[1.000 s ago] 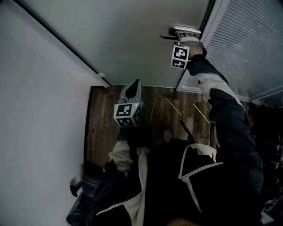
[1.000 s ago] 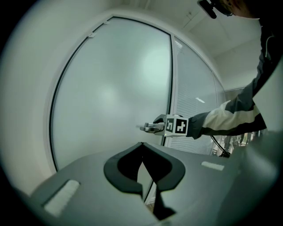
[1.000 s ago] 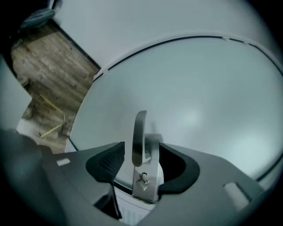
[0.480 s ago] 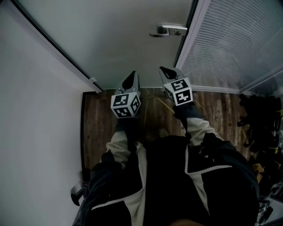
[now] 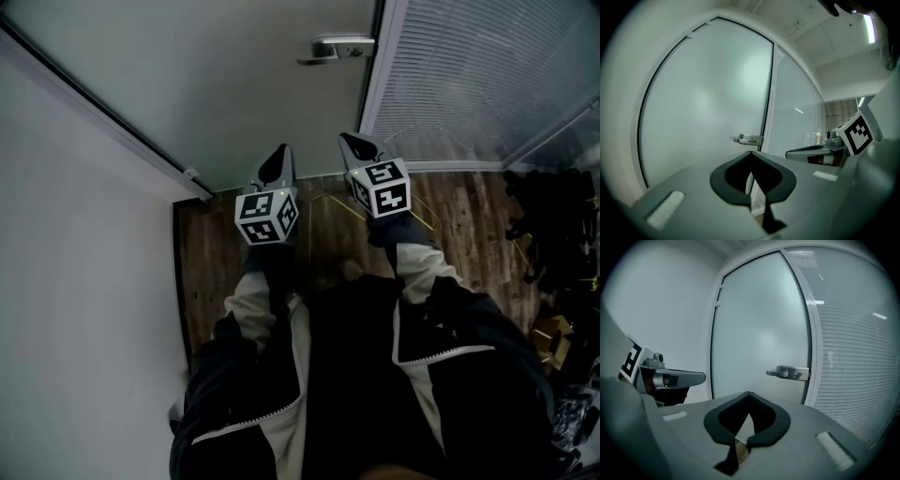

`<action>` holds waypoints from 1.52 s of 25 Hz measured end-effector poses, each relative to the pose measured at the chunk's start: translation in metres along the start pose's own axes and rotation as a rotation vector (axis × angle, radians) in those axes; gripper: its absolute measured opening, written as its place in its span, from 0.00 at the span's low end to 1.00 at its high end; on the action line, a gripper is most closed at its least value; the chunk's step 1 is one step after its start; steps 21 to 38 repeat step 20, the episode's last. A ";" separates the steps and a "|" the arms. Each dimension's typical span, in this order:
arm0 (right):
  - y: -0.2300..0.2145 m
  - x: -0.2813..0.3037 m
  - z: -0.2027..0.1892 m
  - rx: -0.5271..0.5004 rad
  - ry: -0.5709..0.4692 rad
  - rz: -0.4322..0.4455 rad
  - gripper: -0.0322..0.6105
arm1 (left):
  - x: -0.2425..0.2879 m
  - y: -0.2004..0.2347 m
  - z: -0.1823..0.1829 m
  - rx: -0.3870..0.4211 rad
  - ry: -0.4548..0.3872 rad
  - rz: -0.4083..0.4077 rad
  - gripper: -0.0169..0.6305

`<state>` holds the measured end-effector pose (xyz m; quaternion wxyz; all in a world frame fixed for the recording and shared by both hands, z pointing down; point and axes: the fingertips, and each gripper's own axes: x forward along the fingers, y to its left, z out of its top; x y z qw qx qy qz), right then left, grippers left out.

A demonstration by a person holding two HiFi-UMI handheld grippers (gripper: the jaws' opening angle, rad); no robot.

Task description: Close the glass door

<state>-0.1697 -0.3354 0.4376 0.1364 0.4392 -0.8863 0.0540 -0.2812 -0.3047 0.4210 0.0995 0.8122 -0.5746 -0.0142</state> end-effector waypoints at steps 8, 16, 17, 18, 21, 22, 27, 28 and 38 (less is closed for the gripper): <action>-0.003 0.001 0.009 -0.022 -0.017 -0.006 0.05 | 0.002 -0.005 0.006 0.034 -0.009 0.002 0.03; -0.002 0.002 0.009 -0.040 -0.011 0.005 0.05 | 0.000 -0.001 0.009 0.046 -0.009 0.019 0.03; -0.001 0.002 0.008 -0.044 -0.005 0.006 0.05 | 0.000 -0.001 0.009 0.045 -0.009 0.020 0.03; -0.001 0.001 0.008 -0.045 -0.002 0.008 0.05 | 0.000 -0.001 0.008 0.045 -0.008 0.020 0.03; 0.000 0.001 0.008 -0.047 0.000 0.011 0.05 | 0.001 -0.002 0.008 0.045 -0.008 0.021 0.03; 0.000 0.001 0.008 -0.047 0.000 0.011 0.05 | 0.001 -0.002 0.008 0.045 -0.008 0.021 0.03; 0.000 0.001 0.008 -0.047 0.000 0.011 0.05 | 0.001 -0.002 0.008 0.045 -0.008 0.021 0.03; 0.000 0.001 0.008 -0.047 0.000 0.011 0.05 | 0.001 -0.002 0.008 0.045 -0.008 0.021 0.03; 0.000 0.001 0.008 -0.047 0.000 0.011 0.05 | 0.001 -0.002 0.008 0.045 -0.008 0.021 0.03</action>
